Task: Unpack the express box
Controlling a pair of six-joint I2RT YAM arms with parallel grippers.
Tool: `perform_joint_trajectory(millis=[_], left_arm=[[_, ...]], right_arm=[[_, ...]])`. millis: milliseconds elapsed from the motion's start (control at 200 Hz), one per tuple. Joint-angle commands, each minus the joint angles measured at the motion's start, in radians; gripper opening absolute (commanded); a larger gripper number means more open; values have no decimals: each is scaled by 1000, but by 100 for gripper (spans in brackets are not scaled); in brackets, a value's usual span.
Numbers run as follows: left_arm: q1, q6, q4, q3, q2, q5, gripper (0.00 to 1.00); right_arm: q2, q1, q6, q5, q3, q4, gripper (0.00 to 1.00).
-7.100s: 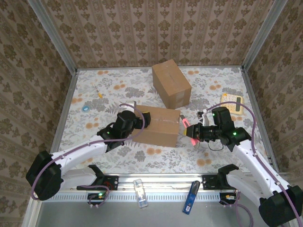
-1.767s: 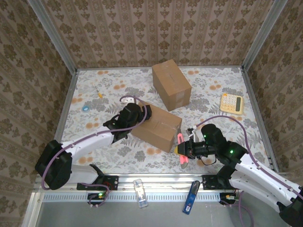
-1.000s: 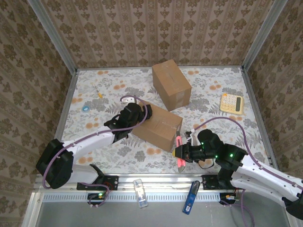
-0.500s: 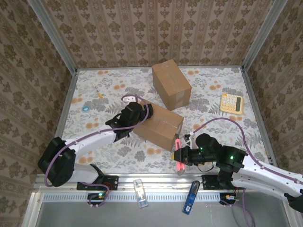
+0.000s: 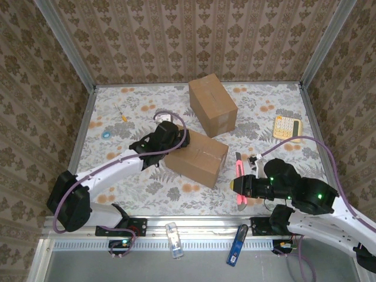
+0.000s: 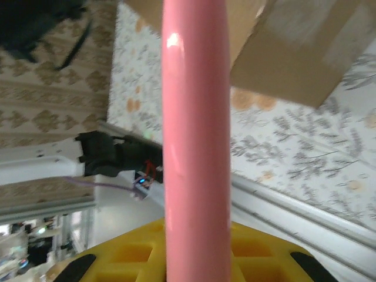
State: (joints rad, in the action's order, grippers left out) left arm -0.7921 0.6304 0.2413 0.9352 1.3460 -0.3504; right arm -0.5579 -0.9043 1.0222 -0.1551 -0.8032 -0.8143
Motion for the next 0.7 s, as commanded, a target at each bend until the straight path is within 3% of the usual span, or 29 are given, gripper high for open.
perform_joint_trajectory(millis=[0, 240, 505, 695], left_arm=[[18, -175, 337, 57, 13, 78, 100], [123, -298, 403, 274, 64, 110, 100], [279, -362, 302, 413, 207, 288, 97], [324, -407, 283, 511, 378, 370, 95]], right_arm=[[-63, 50, -87, 71, -1, -67, 0], [-203, 66, -97, 231, 43, 1, 0], [-334, 66, -69, 308, 71, 83, 0], [-331, 16, 21, 316, 116, 92, 0]])
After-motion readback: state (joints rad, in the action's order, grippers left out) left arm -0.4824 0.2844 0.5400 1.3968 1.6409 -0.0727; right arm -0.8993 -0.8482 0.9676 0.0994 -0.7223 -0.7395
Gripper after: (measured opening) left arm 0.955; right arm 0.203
